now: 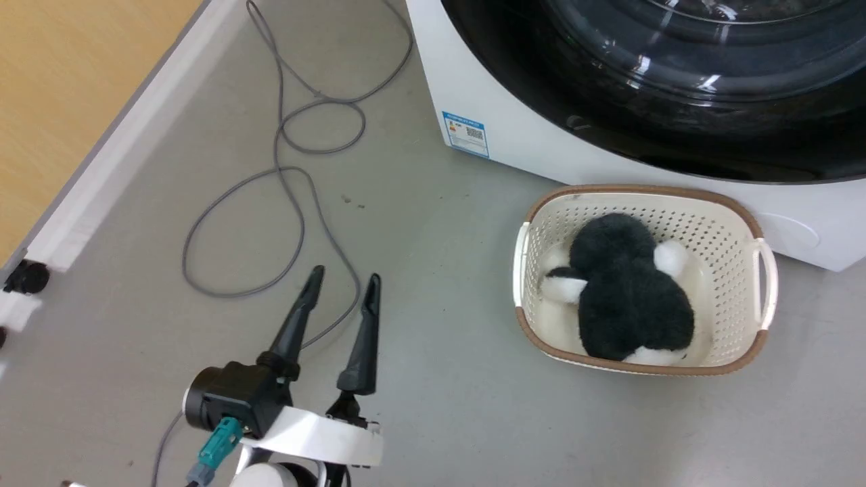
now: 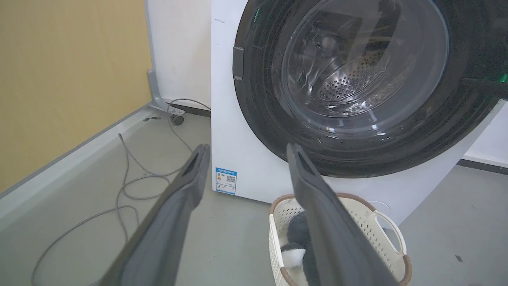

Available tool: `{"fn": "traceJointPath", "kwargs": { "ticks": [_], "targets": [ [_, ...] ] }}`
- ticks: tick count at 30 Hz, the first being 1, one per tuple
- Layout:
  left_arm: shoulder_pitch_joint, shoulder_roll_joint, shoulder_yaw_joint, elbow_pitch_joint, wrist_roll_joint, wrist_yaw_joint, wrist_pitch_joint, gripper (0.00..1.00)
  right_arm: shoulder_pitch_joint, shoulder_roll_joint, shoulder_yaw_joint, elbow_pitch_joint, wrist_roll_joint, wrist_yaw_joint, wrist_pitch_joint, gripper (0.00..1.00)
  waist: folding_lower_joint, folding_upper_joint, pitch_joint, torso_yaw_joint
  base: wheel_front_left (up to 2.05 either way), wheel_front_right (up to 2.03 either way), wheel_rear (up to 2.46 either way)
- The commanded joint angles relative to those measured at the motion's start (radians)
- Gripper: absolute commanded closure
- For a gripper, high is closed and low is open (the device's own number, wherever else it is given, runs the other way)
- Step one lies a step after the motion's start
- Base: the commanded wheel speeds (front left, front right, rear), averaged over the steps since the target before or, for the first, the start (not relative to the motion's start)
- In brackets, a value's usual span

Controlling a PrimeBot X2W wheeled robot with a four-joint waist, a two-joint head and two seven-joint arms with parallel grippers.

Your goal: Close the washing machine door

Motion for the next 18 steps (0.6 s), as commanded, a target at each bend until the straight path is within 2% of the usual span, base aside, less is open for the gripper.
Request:
{"fn": "traceJointPath", "kwargs": {
  "ticks": [1, 5, 9, 13, 15, 16, 18],
  "targets": [
    [-0.008, 0.0, 0.007, 0.0, -0.002, 0.008, -0.004, 0.0, -0.033, -0.015, -0.024, 0.017, -0.003, -0.011, -0.024, 1.0, -0.0001, 0.0, -0.01, -0.009, 0.0, 0.0, 0.0],
    [0.002, 0.0, 0.025, 0.008, -0.008, 0.01, -0.004, 0.0, -0.009, 0.018, -0.003, 0.019, 0.005, -0.011, -0.061, 1.0, -0.0001, 0.0, -0.044, -0.038, 0.0, 0.0, 0.0],
    [0.011, 0.0, 0.057, 0.019, 0.001, 0.01, -0.004, 0.0, 0.059, 0.05, 0.043, -0.032, 0.03, -0.011, -0.114, 1.0, -0.0001, 0.0, -0.098, -0.077, 0.0, 0.0, 0.0],
    [0.037, 0.0, 0.093, 0.04, 0.012, 0.01, -0.004, 0.0, 0.16, 0.104, 0.044, -0.086, 0.079, -0.011, -0.175, 1.0, -0.0001, 0.0, -0.17, -0.126, 0.0, 0.0, 0.0],
    [0.056, 0.0, 0.107, 0.05, 0.019, 0.003, -0.004, 0.0, 0.228, 0.128, 0.044, -0.121, 0.099, -0.011, -0.194, 1.0, -0.0001, 0.0, -0.207, -0.151, 0.0, 0.0, 0.0],
    [0.077, 0.0, 0.123, 0.061, 0.033, -0.007, -0.004, 0.0, 0.322, 0.148, 0.038, -0.198, 0.096, -0.011, -0.217, 1.0, -0.0001, 0.0, -0.246, -0.188, 0.0, 0.0, 0.0],
    [0.086, 0.0, 0.135, 0.066, 0.038, -0.008, -0.004, 0.0, 0.386, 0.167, 0.022, -0.26, 0.09, -0.011, -0.23, 1.0, -0.0001, 0.0, -0.265, -0.212, 0.0, 0.0, 0.0]
  ]
}}
